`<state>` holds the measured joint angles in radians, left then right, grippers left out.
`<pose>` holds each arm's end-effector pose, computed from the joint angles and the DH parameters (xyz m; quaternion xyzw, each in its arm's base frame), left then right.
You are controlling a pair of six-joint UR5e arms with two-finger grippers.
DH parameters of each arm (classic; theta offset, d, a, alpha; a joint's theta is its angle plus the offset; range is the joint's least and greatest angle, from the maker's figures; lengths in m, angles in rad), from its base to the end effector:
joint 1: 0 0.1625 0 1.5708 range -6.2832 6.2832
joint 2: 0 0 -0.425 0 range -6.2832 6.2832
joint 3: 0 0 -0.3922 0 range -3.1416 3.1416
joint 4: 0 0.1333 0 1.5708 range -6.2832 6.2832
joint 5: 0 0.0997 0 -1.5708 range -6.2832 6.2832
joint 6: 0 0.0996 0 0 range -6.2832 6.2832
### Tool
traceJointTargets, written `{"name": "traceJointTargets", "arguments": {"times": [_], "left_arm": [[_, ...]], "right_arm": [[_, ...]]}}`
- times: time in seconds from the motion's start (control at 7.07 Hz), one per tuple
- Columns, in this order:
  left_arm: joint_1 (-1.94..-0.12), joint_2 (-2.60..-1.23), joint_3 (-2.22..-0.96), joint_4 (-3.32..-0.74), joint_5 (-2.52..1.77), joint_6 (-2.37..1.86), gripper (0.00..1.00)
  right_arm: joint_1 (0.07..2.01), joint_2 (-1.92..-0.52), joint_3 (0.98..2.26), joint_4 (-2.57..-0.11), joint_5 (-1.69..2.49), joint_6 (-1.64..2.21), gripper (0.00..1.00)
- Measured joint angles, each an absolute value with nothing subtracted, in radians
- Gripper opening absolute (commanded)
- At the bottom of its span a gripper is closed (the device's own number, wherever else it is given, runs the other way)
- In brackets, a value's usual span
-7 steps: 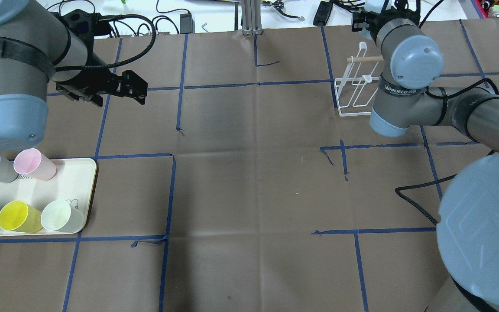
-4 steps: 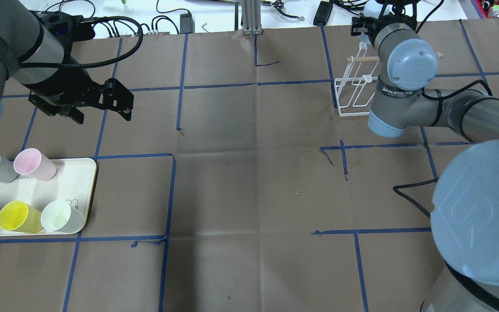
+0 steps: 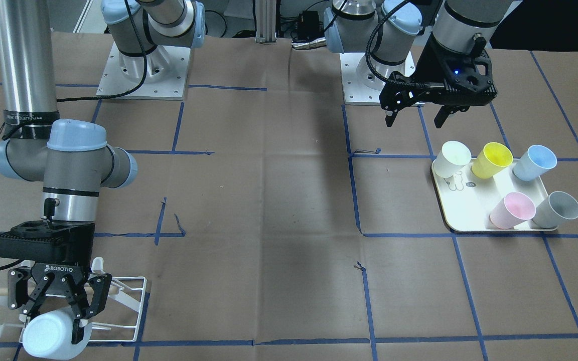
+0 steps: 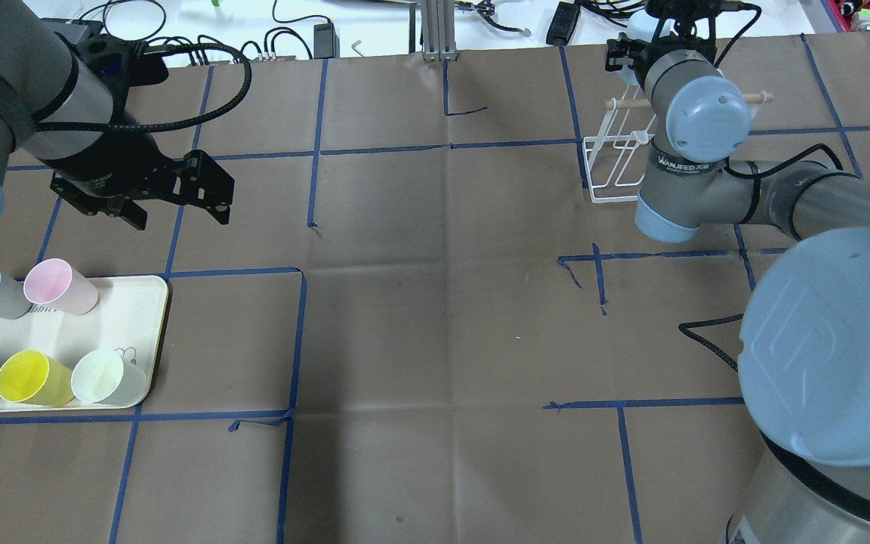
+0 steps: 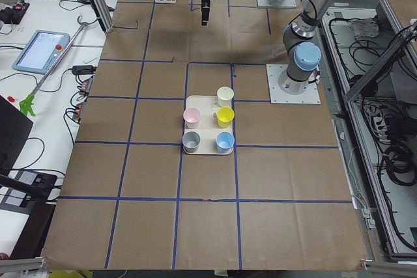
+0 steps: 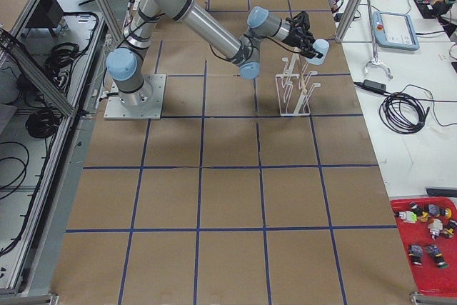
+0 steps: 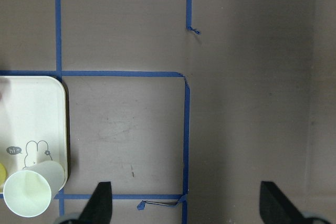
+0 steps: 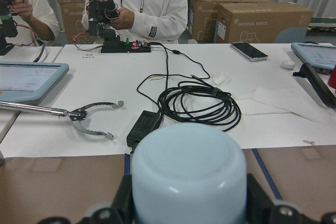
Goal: Transfer IKEA cup to right arm and place on rack
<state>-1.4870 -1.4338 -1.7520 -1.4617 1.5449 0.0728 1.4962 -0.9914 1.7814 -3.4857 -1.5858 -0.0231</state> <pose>-0.0986 -0.4496 0.4733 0.0051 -0.9994 0.0333 0.0104 0.0836 -0.6496 0.2865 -0.0258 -0.8455 0.5323 0.0324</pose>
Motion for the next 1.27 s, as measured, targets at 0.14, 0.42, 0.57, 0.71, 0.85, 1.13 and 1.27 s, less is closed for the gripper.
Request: {"name": "traceJointTargets", "arguments": {"times": [0.14, 0.42, 0.57, 0.71, 0.85, 1.13, 1.27], "left_arm": [[-1.478, -1.423, -1.773, -1.465, 1.546, 0.088, 1.0], [-1.412, -1.38, -1.844, -1.466, 1.545, 0.163, 1.0], [-1.347, -1.347, -1.893, -1.464, 1.544, 0.229, 1.0], [-1.264, -1.309, -1.948, -1.46, 1.543, 0.305, 1.0], [-1.177, -1.272, -1.999, -1.457, 1.542, 0.38, 0.99], [-1.009, -1.232, -2.058, -1.454, 1.541, 0.528, 0.99], [-0.953, -1.23, -2.069, -1.453, 1.54, 0.573, 0.99]], "right_arm": [[1.499, -0.981, 1.788, -3.503, -1.586, -0.023, 0.24], [1.5, -0.976, 1.809, -3.512, -1.583, -0.024, 0.99], [1.499, -0.977, 1.814, -3.512, -1.581, -0.024, 0.99], [1.499, -0.978, 1.816, -3.511, -1.58, -0.024, 0.99], [1.497, -0.979, 1.815, -3.509, -1.58, -0.025, 0.99], [1.496, -0.986, 1.809, -3.506, -1.578, -0.025, 0.99], [1.496, -0.991, 1.804, -3.506, -1.577, -0.025, 0.99]]}}
